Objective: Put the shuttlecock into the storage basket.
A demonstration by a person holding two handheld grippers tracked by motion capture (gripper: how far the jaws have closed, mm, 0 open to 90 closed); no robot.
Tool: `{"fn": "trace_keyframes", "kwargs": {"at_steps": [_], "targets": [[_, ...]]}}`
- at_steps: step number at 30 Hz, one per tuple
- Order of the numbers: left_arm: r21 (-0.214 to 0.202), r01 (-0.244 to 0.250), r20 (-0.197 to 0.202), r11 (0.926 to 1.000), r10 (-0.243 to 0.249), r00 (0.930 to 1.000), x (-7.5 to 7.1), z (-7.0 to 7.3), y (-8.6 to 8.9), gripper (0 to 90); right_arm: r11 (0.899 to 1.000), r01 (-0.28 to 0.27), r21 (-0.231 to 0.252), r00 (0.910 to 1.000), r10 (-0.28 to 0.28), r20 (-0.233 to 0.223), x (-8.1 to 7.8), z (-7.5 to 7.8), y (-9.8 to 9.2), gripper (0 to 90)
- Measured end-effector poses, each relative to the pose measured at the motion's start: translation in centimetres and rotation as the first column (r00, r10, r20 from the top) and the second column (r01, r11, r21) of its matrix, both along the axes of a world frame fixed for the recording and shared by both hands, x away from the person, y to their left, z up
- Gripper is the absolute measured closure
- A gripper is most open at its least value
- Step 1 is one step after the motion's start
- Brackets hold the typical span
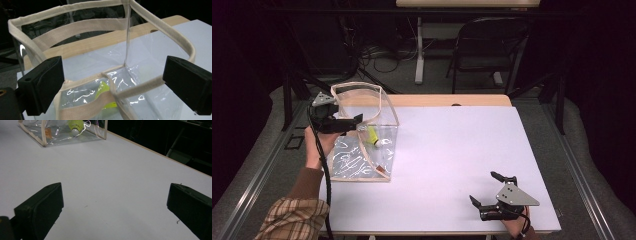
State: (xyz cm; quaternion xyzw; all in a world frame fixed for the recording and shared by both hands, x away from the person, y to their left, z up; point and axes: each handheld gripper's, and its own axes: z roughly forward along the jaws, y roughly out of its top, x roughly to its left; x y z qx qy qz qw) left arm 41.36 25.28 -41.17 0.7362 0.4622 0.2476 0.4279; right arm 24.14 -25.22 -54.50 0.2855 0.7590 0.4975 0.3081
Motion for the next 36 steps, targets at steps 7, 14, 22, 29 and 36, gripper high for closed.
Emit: {"fn": "trace_keyframes", "kwargs": {"at_steps": [7,14,22,29,36], "targets": [[-0.022,-0.020,0.036,0.9996,0.020,0.9991,-1.9,-0.2,0.8,0.2,1.000,0.002,-0.001,1.0000,-0.002,-0.003,0.0,0.0,0.1,0.0],[-0.025,-0.012,0.073,0.9996,0.014,0.9972,-4.2,-0.7,0.9,0.2,1.000,0.003,-0.005,1.0000,-0.003,-0.002,0.1,-0.1,0.1,0.0],[-0.027,0.009,0.124,0.9996,-0.005,0.9922,-7.0,-1.3,0.7,0.1,1.000,-0.005,-0.010,1.0000,0.005,0.002,0.0,0.0,0.3,0.0],[-0.024,0.032,0.158,0.9992,-0.028,0.9871,-8.8,-1.9,0.4,0.1,1.000,-0.005,-0.008,1.0000,0.005,0.004,0.0,0.1,0.3,0.0],[-0.020,0.048,0.181,0.9986,-0.044,0.9825,-10.3,-3.2,0.1,0.0,1.000,-0.007,-0.008,1.0000,0.007,0.001,0.0,0.1,0.3,0.0]]}}
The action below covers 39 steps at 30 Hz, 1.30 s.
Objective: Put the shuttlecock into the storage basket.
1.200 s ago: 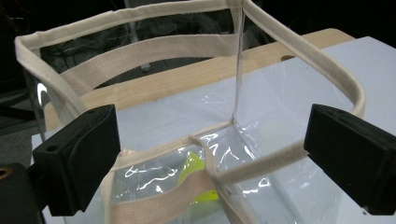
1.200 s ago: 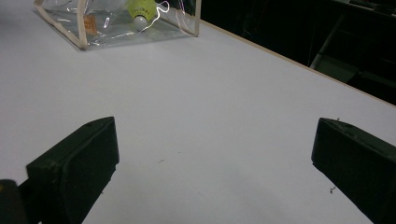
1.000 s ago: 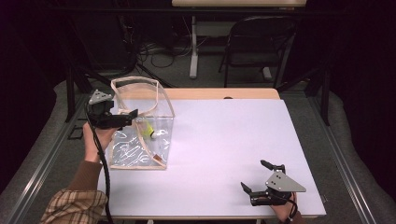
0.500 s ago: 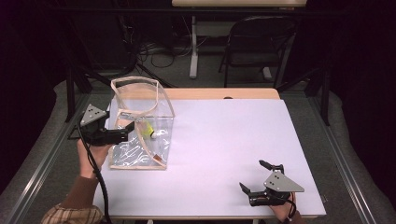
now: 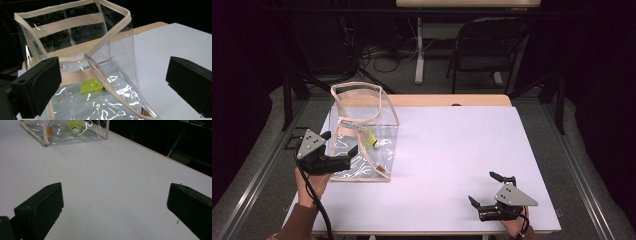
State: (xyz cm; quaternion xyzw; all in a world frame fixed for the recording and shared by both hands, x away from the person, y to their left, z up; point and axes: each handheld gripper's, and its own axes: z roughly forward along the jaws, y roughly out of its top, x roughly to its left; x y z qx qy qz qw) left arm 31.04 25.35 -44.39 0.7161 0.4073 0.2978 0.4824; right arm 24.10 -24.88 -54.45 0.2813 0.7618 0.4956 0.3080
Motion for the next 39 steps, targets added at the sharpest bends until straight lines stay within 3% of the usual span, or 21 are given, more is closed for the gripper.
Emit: {"fn": "trace_keyframes", "kwargs": {"at_steps": [10,16,29,36,39], "targets": [[-0.012,0.017,0.014,0.9998,-0.017,0.9998,-1.9,-2.3,-0.2,0.0,1.000,-0.002,0.001,1.0000,0.002,-0.001,0.0,0.0,0.0,0.0],[-0.035,0.035,0.004,0.9988,-0.035,0.9994,-2.8,-4.0,-0.2,0.0,1.000,-0.003,0.000,1.0000,0.003,-0.002,0.0,0.0,0.0,0.0],[-0.030,0.087,-0.016,0.9957,-0.088,0.9960,-4.3,-7.8,-0.8,0.0,1.000,-0.006,-0.001,1.0000,0.006,-0.004,0.0,-0.1,0.0,0.0],[-0.019,0.118,0.001,0.9928,-0.118,0.9930,-5.0,-9.5,-1.1,0.0,1.000,-0.006,0.000,1.0000,0.006,-0.004,0.1,-0.1,0.0,0.0],[0.023,0.131,0.022,0.9911,-0.132,0.9910,-5.3,-10.2,-1.4,0.0,1.000,-0.007,0.000,1.0000,0.007,-0.005,0.1,-0.1,0.0,0.0]]}}
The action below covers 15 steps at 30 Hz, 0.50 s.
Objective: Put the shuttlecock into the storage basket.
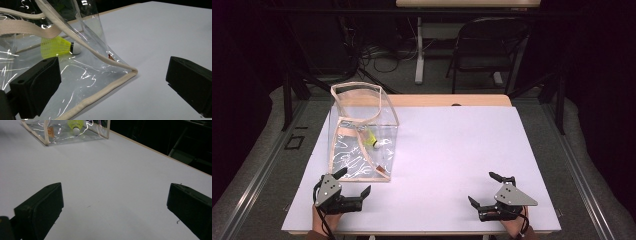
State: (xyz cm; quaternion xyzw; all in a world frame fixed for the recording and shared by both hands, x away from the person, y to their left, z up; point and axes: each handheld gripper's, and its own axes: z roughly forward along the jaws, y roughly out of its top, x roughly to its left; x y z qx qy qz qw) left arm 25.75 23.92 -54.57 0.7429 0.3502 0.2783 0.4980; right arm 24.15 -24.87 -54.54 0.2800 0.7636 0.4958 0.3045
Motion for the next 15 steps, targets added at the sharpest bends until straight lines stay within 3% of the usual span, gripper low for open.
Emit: {"fn": "trace_keyframes", "kwargs": {"at_steps": [5,15], "targets": [[0.044,0.017,0.002,0.9989,-0.017,0.9999,-0.03,-0.87,-0.33,0.0,1.000,0.000,0.000,1.0000,0.000,0.001,-0.03,0.02,-0.02,0.0],[0.045,0.037,-0.006,0.9983,-0.036,0.9993,0.08,-1.04,-0.54,0.0,1.000,-0.001,-0.001,1.0000,0.001,0.001,-0.06,0.01,-0.07,0.0]]}}
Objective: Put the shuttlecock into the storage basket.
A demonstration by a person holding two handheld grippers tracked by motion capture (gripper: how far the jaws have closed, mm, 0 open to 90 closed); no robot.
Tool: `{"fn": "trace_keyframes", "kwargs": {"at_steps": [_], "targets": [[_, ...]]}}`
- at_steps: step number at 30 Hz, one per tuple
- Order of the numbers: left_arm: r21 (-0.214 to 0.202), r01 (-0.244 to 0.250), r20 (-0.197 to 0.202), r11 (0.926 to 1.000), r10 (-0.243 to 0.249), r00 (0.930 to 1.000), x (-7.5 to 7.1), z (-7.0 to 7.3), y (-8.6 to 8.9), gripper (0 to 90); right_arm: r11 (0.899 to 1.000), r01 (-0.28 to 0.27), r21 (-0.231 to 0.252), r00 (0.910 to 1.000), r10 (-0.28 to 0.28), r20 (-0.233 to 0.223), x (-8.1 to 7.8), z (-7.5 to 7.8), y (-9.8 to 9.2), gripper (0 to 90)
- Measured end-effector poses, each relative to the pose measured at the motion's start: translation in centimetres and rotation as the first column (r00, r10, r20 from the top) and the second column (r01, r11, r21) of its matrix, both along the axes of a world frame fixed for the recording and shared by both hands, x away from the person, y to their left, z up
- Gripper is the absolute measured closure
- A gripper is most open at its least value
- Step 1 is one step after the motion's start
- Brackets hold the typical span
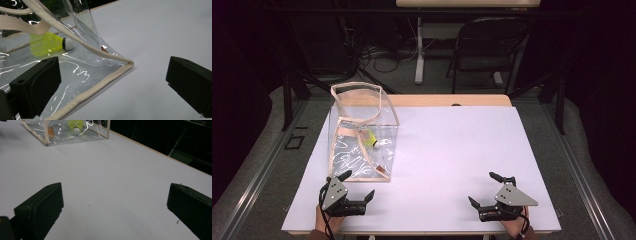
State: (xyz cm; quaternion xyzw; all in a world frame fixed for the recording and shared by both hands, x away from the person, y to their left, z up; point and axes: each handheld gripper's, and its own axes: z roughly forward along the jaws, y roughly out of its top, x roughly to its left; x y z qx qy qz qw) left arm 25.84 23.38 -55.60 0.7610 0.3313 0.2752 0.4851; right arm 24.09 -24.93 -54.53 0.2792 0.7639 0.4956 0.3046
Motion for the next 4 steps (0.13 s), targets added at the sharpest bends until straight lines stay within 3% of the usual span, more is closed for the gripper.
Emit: {"fn": "trace_keyframes", "kwargs": {"at_steps": [4], "targets": [[-0.001,0.004,-0.008,1.0000,-0.004,1.0000,0.14,-0.07,-0.14,0.0,1.000,0.002,0.002,1.0000,-0.002,-0.003,0.03,-0.05,0.01,0.0]]}}
